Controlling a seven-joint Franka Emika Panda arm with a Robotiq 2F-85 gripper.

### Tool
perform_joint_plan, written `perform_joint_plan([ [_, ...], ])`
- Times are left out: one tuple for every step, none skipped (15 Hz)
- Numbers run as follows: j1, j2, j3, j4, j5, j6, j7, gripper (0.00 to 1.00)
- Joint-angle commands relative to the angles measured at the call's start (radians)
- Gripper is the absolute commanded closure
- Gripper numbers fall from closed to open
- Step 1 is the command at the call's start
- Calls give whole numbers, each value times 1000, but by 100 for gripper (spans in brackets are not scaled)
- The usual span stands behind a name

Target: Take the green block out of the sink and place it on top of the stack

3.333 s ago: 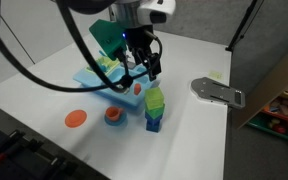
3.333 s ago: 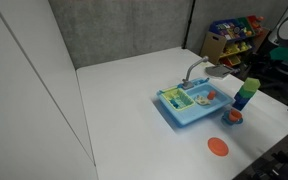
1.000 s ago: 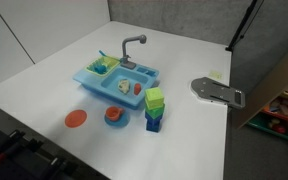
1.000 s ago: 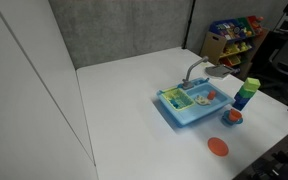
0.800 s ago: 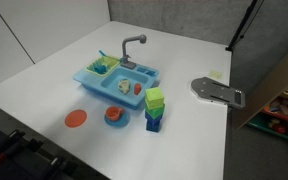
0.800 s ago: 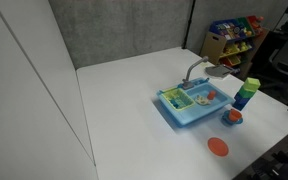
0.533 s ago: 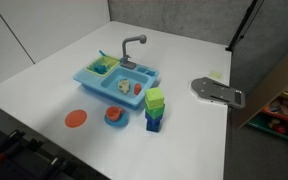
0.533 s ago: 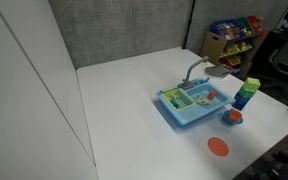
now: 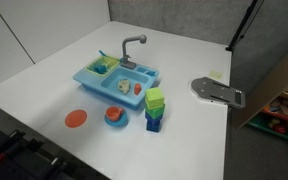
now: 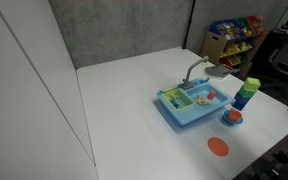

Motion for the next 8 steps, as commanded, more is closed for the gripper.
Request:
perform_joint_plan([
  [-1,-27,1,-10,6,-19,-20,0],
  [0,-28,1,-10,7,-20,-20,0],
  [0,-28,0,-11,7,-20,-21,0],
  [-4,-4,4,1,1,-5,-2,0],
  [-4,-4,4,0,1,-6,-2,0],
  [-4,-4,4,0,1,-6,-2,0],
  [-4,-4,4,0,1,-6,-2,0],
  [-4,-4,4,-1,1,-6,-2,0],
])
